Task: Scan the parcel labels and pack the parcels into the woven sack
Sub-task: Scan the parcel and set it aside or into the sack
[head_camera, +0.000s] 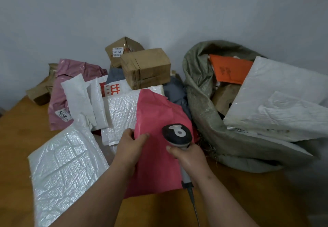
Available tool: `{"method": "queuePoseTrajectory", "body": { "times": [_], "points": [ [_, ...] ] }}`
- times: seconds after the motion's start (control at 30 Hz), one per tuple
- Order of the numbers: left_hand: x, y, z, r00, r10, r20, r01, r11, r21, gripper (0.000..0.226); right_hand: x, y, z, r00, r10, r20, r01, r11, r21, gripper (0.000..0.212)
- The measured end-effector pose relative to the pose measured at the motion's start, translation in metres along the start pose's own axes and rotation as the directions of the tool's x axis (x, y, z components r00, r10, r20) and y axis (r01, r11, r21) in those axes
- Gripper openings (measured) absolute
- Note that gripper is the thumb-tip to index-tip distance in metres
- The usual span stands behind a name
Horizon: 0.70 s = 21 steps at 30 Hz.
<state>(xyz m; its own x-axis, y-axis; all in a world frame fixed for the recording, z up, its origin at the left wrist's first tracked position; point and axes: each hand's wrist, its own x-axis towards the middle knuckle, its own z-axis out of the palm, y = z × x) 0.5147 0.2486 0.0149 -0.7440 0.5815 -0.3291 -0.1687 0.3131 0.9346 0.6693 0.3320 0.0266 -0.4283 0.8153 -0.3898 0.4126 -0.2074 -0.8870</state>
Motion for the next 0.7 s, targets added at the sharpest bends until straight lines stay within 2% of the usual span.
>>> {"method": "queuePoseTrajectory", "body": {
  "times": [0.17,0.23,0.3,0.43,0.5,0.57,0.63,0.7],
  "points": [
    [-0.037,0.032,-0.014,0.958,0.283,-0.040,-0.275,0.950,0.145,0.028,-0.040,-0.009,0.016,0.991,-0.087,-0.102,0.095,0.993,0.069,0.039],
    [-0.056,0.035,-0.022,0.942,0.331,0.058,-0.336,0.932,0.135,0.024,-0.059,-0.011,0.025,0.982,-0.107,-0.154,0.130,0.980,0.149,0.035],
    [-0.074,0.033,-0.031,0.928,0.306,0.213,-0.318,0.948,0.022,0.021,-0.078,-0.013,0.034,0.974,-0.128,-0.187,0.173,0.953,0.247,0.036],
    [-0.109,0.026,-0.048,0.843,0.269,0.466,-0.236,0.963,-0.129,0.048,-0.115,-0.013,0.038,0.965,-0.159,-0.208,0.236,0.873,0.426,0.110],
    [-0.121,0.022,-0.053,0.807,0.271,0.525,-0.213,0.962,-0.169,0.050,-0.130,-0.012,0.039,0.958,-0.180,-0.225,0.265,0.855,0.445,0.122],
    [-0.129,0.021,-0.056,0.787,0.238,0.569,-0.147,0.968,-0.203,0.049,-0.143,-0.010,0.040,0.959,-0.183,-0.217,0.266,0.848,0.459,0.116],
    [-0.136,0.019,-0.058,0.768,0.214,0.604,-0.096,0.970,-0.222,0.046,-0.152,-0.004,0.040,0.957,-0.169,-0.236,0.259,0.864,0.432,0.095],
    [-0.141,0.016,-0.061,0.760,0.202,0.618,-0.112,0.977,-0.182,0.039,-0.158,0.001,0.035,0.948,-0.141,-0.286,0.259,0.862,0.435,0.078]
  ]
}}
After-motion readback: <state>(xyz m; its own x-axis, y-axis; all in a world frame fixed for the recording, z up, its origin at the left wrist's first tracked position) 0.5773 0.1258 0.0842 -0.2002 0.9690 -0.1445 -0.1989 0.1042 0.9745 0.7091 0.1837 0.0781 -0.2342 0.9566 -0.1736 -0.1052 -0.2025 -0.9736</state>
